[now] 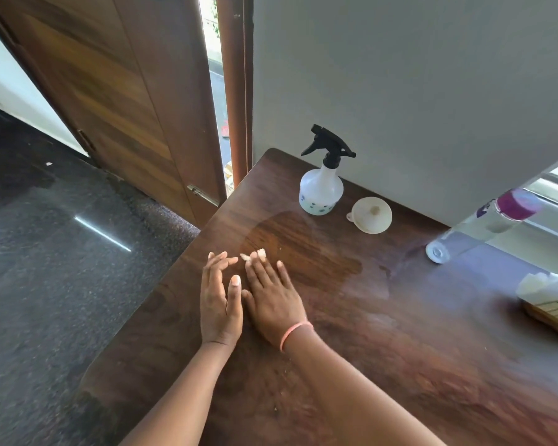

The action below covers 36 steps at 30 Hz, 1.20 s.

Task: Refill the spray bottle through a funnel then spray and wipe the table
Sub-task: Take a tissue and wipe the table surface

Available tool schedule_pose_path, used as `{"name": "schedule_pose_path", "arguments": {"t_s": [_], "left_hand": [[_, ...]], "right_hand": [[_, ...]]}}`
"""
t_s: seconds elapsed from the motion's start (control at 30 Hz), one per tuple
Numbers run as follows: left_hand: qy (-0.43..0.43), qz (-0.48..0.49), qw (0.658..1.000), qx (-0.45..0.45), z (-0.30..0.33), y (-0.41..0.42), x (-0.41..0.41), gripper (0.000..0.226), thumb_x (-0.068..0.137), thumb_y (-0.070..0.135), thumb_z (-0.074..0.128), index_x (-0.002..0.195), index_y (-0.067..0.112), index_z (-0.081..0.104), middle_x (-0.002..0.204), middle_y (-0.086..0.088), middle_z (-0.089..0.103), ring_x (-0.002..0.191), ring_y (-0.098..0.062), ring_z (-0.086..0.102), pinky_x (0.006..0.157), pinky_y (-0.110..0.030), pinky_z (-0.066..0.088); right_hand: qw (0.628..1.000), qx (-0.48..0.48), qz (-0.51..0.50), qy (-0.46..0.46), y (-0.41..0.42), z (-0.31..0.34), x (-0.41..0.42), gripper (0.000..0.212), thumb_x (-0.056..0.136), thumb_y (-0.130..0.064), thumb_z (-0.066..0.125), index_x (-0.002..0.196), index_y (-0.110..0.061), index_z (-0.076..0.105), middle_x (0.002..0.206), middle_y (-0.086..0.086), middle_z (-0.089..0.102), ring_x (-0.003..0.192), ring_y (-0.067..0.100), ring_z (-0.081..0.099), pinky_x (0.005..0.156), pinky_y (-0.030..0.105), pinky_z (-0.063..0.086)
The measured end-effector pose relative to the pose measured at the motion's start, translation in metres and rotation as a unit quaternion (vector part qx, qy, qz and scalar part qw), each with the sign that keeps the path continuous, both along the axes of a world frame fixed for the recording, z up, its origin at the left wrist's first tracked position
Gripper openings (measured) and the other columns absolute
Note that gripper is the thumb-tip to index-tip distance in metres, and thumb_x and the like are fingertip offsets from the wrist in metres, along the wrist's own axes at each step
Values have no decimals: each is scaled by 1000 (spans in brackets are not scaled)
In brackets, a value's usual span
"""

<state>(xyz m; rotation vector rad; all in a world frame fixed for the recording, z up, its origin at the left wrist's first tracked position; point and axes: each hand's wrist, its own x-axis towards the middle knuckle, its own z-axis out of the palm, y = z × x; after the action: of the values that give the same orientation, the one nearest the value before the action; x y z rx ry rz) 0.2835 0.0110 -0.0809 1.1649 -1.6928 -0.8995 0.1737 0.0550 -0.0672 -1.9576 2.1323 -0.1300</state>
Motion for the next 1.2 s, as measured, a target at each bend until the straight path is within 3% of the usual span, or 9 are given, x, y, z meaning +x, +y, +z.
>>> {"name": "schedule_pose_path", "arguments": {"t_s": [0.2, 0.37, 0.5, 0.63, 0.73, 0.8, 0.97, 1.13, 1.2], "left_hand": [[-7, -9, 1000, -3, 4, 3, 0, 47, 96, 37, 28, 118, 7, 58, 132, -5, 53, 139, -15, 35, 112, -28, 31], [32, -1, 999, -4, 3, 2, 1, 49, 95, 33, 27, 116, 2, 58, 128, -12, 56, 136, -21, 40, 112, -34, 33], [40, 0, 999, -3, 3, 2, 4, 49, 91, 27, 25, 117, 1, 57, 127, -13, 56, 135, -24, 41, 114, -32, 31], [37, -8, 999, 2, 4, 4, 2, 47, 90, 22, 25, 116, 3, 58, 127, -8, 56, 137, -21, 39, 113, -29, 31], [53, -5, 999, -2, 3, 5, 2, 45, 90, 19, 25, 114, 1, 59, 124, -8, 58, 134, -22, 42, 112, -33, 33], [55, -7, 998, 0, 3, 5, 2, 44, 88, 16, 26, 111, 2, 60, 121, -8, 60, 132, -23, 44, 112, -32, 34], [64, -15, 998, 3, 2, 5, 4, 43, 90, 17, 27, 107, 2, 62, 118, -7, 61, 129, -22, 47, 111, -30, 34], [45, -43, 998, 21, 4, 8, 15, 43, 90, 23, 28, 108, 3, 62, 122, -6, 59, 131, -17, 45, 111, -25, 32], [35, -61, 997, 16, 3, 12, 22, 43, 90, 23, 29, 108, 4, 62, 122, -6, 59, 132, -15, 45, 110, -26, 33]], "right_hand": [[959, 17, -282, 2, 4, 3, -84, 64, 99, -38, 22, 153, -9, 7, 162, 6, 3, 148, 19, -7, 120, 42, -2], [998, 7, -68, -1, 1, 1, -24, 65, 97, -34, 29, 153, -8, 10, 162, 4, 1, 148, 20, -9, 121, 43, 0], [994, 10, 101, 30, 28, -2, 6, 59, 100, -38, 19, 154, -16, 9, 161, 1, 4, 148, 13, -5, 119, 38, -9], [991, -19, -118, 56, 62, 1, -65, 61, 94, -37, 13, 153, -22, 12, 161, -1, 15, 148, 10, -1, 119, 40, -7], [933, 4, -357, 34, 105, 7, -130, 59, 96, -26, 23, 154, -21, 9, 161, 1, 10, 148, 15, 2, 120, 44, -1], [917, 34, -398, 21, 118, 8, -136, 58, 98, -25, 24, 154, -12, 11, 162, 4, 4, 149, 16, -2, 120, 44, -2], [981, -36, -190, 4, 82, 3, -26, 66, 88, -25, 24, 151, -7, 21, 160, 9, 16, 149, 23, 5, 119, 46, 12], [999, -9, 24, -31, 74, -1, 63, 67, 92, -17, 29, 154, -14, 4, 161, 2, -4, 147, 16, -12, 120, 38, -6], [997, -20, 69, 7, 89, 0, 52, 66, 88, -14, 28, 153, -14, 18, 160, 1, 12, 148, 17, 6, 119, 39, -2]]}}
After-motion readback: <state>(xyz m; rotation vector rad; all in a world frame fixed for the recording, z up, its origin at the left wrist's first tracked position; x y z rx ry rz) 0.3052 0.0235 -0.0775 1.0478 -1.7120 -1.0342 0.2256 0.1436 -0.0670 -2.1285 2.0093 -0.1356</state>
